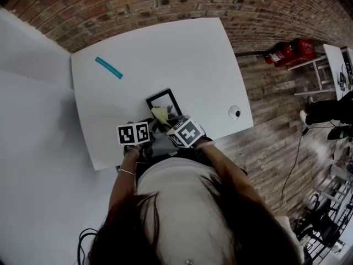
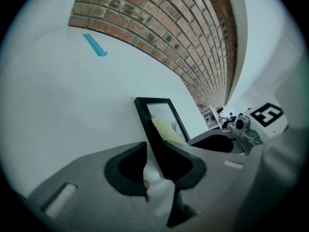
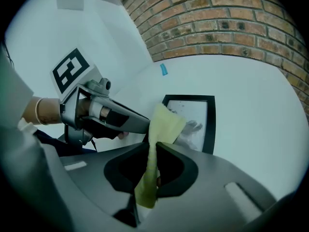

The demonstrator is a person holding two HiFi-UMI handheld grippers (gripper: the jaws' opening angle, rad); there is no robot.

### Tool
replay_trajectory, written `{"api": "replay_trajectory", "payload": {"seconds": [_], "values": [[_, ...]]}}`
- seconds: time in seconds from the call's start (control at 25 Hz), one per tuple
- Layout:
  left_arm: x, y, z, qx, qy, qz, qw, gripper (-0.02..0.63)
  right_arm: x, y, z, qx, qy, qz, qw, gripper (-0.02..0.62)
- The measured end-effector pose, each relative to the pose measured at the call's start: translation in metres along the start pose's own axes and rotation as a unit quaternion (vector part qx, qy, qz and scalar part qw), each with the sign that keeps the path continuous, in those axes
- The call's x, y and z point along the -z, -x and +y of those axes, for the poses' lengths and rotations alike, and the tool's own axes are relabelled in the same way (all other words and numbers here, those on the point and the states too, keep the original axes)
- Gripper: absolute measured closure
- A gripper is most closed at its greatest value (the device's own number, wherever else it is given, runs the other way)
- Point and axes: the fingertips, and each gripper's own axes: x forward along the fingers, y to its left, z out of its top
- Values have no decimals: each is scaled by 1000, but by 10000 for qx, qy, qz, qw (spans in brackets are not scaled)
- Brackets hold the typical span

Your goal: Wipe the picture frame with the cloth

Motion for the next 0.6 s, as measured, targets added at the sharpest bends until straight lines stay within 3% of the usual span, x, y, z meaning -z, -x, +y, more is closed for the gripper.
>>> {"api": "replay_trajectory", "payload": {"seconds": [0.6], "values": [[1, -1, 0, -8, -9, -15, 10000, 509, 10, 27, -48, 563, -319, -113, 9978, 552]]}}
